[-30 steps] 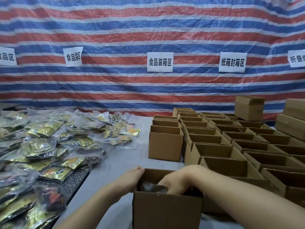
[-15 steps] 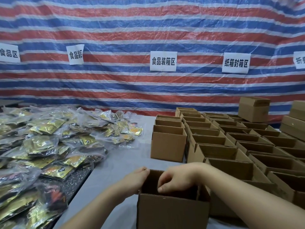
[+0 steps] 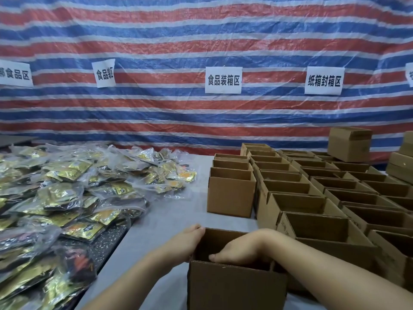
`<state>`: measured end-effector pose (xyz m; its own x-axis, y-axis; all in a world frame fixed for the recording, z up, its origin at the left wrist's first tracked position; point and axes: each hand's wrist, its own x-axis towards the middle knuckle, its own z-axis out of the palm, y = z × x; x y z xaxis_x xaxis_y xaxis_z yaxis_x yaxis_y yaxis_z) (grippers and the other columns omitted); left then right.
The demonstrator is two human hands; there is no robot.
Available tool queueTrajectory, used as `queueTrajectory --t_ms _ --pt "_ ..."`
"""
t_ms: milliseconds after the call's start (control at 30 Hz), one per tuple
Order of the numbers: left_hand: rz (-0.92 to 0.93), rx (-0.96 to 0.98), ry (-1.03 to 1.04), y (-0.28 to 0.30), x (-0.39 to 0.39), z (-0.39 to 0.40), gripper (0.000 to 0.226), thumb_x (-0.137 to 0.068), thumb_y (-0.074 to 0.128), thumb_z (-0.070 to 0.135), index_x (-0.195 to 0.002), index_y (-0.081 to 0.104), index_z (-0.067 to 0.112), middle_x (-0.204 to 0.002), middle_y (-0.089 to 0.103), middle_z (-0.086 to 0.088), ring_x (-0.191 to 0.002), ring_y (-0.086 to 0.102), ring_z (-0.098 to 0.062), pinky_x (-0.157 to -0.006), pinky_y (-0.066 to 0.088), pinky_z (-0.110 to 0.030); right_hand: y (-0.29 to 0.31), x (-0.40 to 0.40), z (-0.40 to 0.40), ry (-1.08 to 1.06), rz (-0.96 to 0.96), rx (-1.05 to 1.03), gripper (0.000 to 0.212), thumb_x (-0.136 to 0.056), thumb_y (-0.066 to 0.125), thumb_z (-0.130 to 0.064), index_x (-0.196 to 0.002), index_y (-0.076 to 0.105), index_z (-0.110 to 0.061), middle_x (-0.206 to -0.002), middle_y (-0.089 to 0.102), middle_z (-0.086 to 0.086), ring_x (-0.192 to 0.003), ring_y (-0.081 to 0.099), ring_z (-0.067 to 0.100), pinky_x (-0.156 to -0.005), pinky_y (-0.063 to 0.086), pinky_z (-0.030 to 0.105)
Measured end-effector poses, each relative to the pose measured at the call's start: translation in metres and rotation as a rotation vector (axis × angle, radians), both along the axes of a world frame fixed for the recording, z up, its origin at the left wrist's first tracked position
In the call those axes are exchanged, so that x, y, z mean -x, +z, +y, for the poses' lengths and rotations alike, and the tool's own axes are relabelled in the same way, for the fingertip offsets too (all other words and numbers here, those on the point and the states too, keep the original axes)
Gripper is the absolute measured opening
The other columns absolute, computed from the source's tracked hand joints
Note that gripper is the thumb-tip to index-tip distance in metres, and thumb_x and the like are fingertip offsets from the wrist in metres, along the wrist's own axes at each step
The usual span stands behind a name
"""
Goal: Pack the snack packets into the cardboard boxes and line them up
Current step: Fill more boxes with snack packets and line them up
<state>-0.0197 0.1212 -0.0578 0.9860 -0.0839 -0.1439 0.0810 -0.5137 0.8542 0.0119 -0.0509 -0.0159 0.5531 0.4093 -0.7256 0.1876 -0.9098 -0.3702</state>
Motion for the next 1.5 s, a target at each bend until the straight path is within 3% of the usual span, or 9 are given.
queueTrajectory --t_ms 167,300,400,500,567,733,933,1200,1500 --pt "0.019 0.020 -0.006 0.003 0.002 0.000 0.038 -0.107 0.030 0.039 -0.106 0.052 0.009 -0.110 0.060 -0.018 -0.090 0.054 -0.019 -0.072 0.042 -0.028 -0.006 0.003 0.008 0.029 -0.012 0.051 0.049 -0.107 0.039 -0.043 -0.146 0.049 -0.016 -0.145 0.054 0.010 -0.133 0.051 0.025 -0.114 0.034 0.039" --pt "0.014 0.015 -0.024 0.006 0.005 0.000 0.032 -0.107 0.028 0.039 -0.100 0.050 0.018 -0.100 0.057 -0.007 -0.087 0.054 -0.016 -0.068 0.043 -0.025 0.012 0.010 -0.004 -0.061 -0.088 -0.090 0.045 -0.104 0.039 -0.055 -0.122 0.068 -0.027 -0.116 0.070 -0.005 -0.107 0.066 0.006 -0.096 0.047 0.030" --pt "0.019 0.015 -0.027 0.005 0.004 -0.003 0.034 -0.108 0.027 0.040 -0.106 0.052 0.017 -0.108 0.059 -0.009 -0.091 0.056 -0.016 -0.068 0.044 -0.023 0.020 0.018 -0.022 -0.117 -0.487 -0.307 0.025 -0.101 0.051 -0.047 -0.092 0.069 -0.034 -0.088 0.071 -0.009 -0.072 0.067 -0.002 -0.065 0.050 0.017" --pt "0.028 -0.006 -0.019 0.006 0.002 -0.004 0.038 -0.107 0.026 0.041 -0.114 0.054 0.015 -0.116 0.060 -0.008 -0.092 0.055 -0.011 -0.066 0.043 -0.019 0.023 0.020 -0.039 -0.161 -0.823 -0.268 0.014 -0.100 0.053 -0.049 -0.105 0.060 -0.038 -0.102 0.063 -0.016 -0.086 0.062 0.002 -0.070 0.050 0.017" --pt "0.029 -0.011 -0.021 0.005 -0.002 -0.003 0.037 -0.107 0.026 0.041 -0.114 0.054 0.017 -0.116 0.059 -0.005 -0.092 0.054 -0.009 -0.064 0.043 -0.019 0.017 0.017 -0.044 -0.151 -0.826 -0.133 0.032 -0.100 0.047 -0.056 -0.124 0.055 -0.036 -0.117 0.058 -0.015 -0.096 0.056 0.001 -0.078 0.046 0.017" --pt "0.098 0.029 -0.040 0.002 -0.003 -0.006 0.040 -0.104 0.029 0.052 -0.122 0.052 0.024 -0.125 0.057 -0.001 -0.100 0.053 -0.008 -0.073 0.044 -0.020 0.002 0.012 -0.044 -0.207 -0.700 -0.052 0.047 -0.101 0.031 -0.066 -0.090 0.063 -0.032 -0.089 0.066 -0.006 -0.082 0.063 0.007 -0.069 0.048 0.022" --pt "-0.028 0.141 0.097 0.022 -0.031 0.020 0.061 -0.094 0.027 0.070 -0.129 0.049 0.026 -0.116 0.062 0.004 -0.106 0.058 -0.012 -0.093 0.048 -0.035 0.004 0.007 -0.050 -0.204 -0.671 -0.079 0.044 -0.100 0.031 -0.067 -0.090 0.060 -0.035 -0.089 0.065 -0.008 -0.083 0.063 0.005 -0.070 0.049 0.022" --pt "-0.225 -0.577 0.424 0.029 -0.138 0.145 0.070 -0.097 0.051 0.050 -0.147 0.031 0.006 -0.144 0.050 -0.015 -0.125 0.053 -0.030 -0.098 0.046 -0.038 0.020 -0.007 -0.033 -0.177 -0.721 -0.108 0.045 -0.097 0.032 -0.072 -0.094 0.063 -0.039 -0.087 0.066 -0.010 -0.081 0.062 0.002 -0.067 0.045 0.022" --pt "0.014 -0.749 0.348 -0.031 -0.193 0.212 0.122 -0.074 0.063 0.076 -0.157 0.005 0.007 -0.162 0.021 -0.012 -0.145 0.031 -0.031 -0.117 0.032 -0.042 0.013 -0.019 -0.021 -0.210 -0.676 -0.193 0.048 -0.099 0.029 -0.070 -0.082 0.059 -0.036 -0.085 0.062 -0.009 -0.080 0.058 0.002 -0.064 0.039 0.024"
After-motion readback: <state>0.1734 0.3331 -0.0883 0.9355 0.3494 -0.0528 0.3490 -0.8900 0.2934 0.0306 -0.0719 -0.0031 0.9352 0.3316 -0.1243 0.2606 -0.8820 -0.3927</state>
